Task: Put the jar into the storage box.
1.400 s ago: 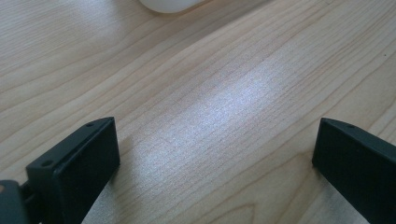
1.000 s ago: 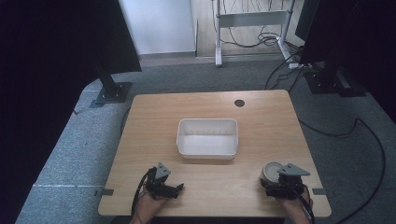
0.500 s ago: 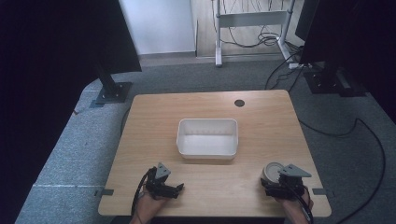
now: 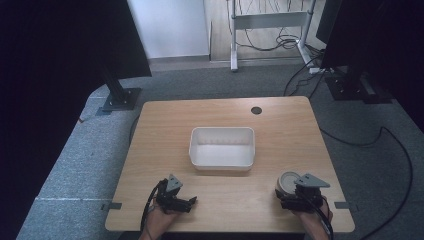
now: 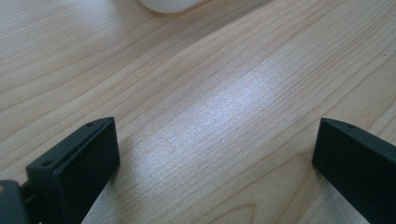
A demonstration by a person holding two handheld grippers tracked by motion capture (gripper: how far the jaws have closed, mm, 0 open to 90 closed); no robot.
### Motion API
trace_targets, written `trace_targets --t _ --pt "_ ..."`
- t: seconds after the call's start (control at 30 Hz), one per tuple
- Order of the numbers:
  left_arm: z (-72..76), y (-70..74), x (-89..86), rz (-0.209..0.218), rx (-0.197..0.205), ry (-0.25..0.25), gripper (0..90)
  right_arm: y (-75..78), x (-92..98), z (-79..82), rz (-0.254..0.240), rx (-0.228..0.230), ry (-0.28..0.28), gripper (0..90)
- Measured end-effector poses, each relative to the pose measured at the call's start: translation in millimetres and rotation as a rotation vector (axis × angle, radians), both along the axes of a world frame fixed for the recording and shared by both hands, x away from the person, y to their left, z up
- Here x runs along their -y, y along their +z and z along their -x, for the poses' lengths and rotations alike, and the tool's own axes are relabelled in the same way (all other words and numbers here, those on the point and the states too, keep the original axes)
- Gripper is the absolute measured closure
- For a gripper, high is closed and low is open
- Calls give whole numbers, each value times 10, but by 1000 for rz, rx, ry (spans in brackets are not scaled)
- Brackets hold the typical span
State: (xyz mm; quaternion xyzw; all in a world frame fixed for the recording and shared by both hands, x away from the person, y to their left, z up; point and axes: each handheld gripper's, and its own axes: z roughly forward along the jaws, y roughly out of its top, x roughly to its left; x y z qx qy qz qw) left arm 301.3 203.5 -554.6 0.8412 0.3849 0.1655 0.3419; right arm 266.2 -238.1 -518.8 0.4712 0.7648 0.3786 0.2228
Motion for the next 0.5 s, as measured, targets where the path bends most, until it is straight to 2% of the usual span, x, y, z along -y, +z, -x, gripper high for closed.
trace_targets --t 0.5 --pt "0 0 0 0 0 0 5 55 -219 -81 5 11 58 90"
